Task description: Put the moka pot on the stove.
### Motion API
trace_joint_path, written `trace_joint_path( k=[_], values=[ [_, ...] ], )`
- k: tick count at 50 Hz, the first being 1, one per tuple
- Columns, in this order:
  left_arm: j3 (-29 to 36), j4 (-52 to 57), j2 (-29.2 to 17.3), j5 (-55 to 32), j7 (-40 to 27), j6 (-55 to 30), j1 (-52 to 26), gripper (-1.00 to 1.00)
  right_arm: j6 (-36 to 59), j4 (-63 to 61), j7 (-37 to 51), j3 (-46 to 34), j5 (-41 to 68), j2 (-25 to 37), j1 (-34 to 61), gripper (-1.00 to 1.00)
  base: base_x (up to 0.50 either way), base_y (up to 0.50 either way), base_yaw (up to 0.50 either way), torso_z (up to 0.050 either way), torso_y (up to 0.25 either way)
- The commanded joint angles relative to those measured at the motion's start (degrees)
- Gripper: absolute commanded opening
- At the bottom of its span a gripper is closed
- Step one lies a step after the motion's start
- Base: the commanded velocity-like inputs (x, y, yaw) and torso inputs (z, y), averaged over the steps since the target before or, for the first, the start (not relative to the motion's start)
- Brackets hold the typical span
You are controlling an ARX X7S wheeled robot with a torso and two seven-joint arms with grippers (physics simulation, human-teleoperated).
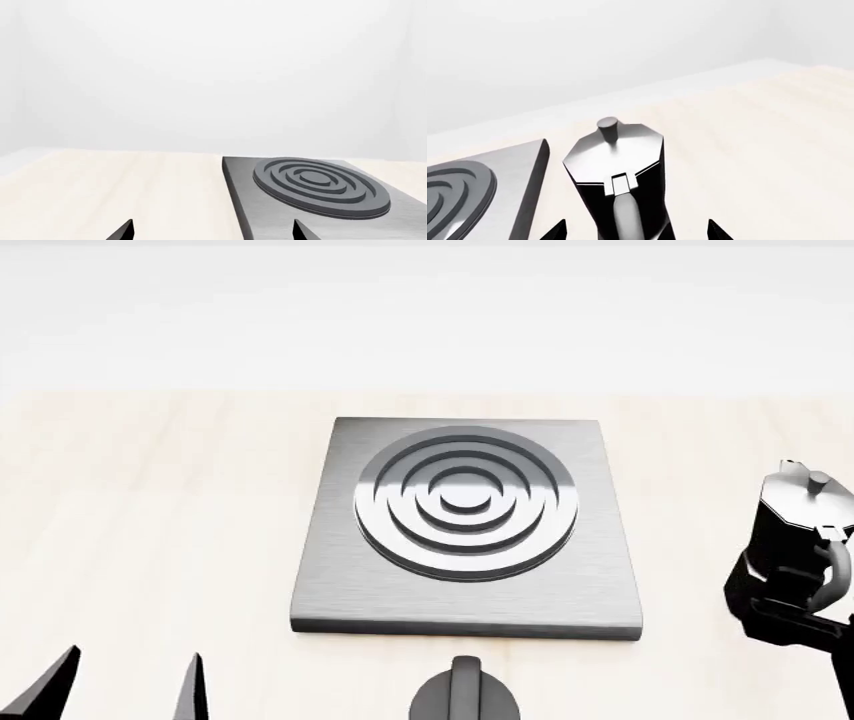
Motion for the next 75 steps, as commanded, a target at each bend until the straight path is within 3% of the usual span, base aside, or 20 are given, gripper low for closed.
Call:
trace_joint_path(
  k=[1, 38, 39, 54, 66, 75],
  values=[
    [0.24, -0.27, 0.02, 0.01, -0.02, 0.07, -0.25, 1.00, -0.96, 1.68, -0.42, -0.21, -0.44, -0.11, 1.18, 1.00, 0.00, 0.00, 0.00, 0.000, 0.000],
    [0.62, -0.01, -0.42, -0.11, -0.49, 0.26, -0.08, 1.00, -3.28, 5.93, -0.94, -2.29, -3.11, -0.80, 3.80, 1.00, 0.00, 0.00, 0.00, 0.000, 0.000],
    [0.60, 0.09, -0.46, -0.20, -0.48, 0.29, -0.02, 1.00, -3.08, 5.28, -0.93, -2.27, -3.00, -0.72, 3.61, -1.00, 0.00, 0.00, 0.00, 0.000, 0.000],
    [0.74, 0.24, -0.66, -0.43, -0.60, 0.08, -0.21, 1.00, -1.84, 0.27, -1.27, -3.11, -2.86, -0.50, 2.31, -1.00, 0.00, 0.00, 0.00, 0.000, 0.000],
    [0.72, 0.28, -0.88, -0.79, -0.68, -0.09, -0.37, 1.00, 10.46, -36.46, 4.69, -10.62, -6.44, 2.94, 6.90, -1.00, 0.00, 0.00, 0.00, 0.000, 0.001],
    [0.72, 0.53, -1.09, -1.02, -0.74, -0.16, -0.37, 1.00, 13.69, -42.01, 3.56, -16.85, -9.27, 2.16, 10.52, -1.00, 0.00, 0.00, 0.00, 0.000, 0.001]
  ],
)
